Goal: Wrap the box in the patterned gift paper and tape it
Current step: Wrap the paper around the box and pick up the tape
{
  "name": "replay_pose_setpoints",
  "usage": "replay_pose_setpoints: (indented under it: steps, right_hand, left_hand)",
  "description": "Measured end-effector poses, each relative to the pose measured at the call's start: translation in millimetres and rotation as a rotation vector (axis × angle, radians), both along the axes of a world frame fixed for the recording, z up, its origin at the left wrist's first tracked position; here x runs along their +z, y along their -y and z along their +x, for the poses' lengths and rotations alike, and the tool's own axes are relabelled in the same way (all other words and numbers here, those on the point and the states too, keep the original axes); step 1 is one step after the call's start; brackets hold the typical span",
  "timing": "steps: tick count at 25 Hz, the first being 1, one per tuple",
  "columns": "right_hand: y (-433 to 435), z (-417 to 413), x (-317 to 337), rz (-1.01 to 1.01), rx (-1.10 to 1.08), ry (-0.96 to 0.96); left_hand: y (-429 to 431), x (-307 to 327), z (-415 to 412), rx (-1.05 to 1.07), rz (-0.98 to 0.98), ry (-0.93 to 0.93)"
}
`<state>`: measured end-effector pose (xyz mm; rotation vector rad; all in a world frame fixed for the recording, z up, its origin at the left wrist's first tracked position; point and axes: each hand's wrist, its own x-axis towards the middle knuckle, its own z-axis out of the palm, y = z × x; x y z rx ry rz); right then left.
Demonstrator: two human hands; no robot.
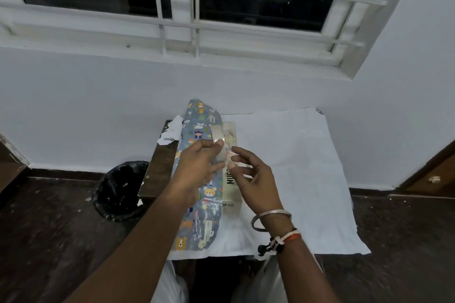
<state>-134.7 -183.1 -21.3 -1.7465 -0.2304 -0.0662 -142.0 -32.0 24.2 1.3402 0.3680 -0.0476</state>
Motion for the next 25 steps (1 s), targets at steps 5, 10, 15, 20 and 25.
replay_pose_setpoints:
  steps: [5,10,15,20,25]
  right_hand:
    - [12.7,-32.5,25.0,0.064,-0.043,0.041]
    - [24.4,-58.7,41.3,0.066,-0.118,0.059]
    - [30.7,-76.9,55.4,0.065,-0.122,0.123]
    - [30.8,-87.8,67.4,0.081,-0.137,0.143]
    - [24.7,-81.9,73.9,0.092,-0.153,0.186]
  left_hand:
    - [20.3,18.2,-44.2,-0.065,-0.293,-0.086]
    - [39.4,29.3,-74.1,-0.127,-0.285,-0.042]
    - [49.4,37.1,-98.7,-0.156,-0.204,0.025]
    - [56.5,43.7,-111.5,-0.128,-0.146,0.112]
    - [43.2,45.3,-104.2,-0.164,-0.059,0.168]
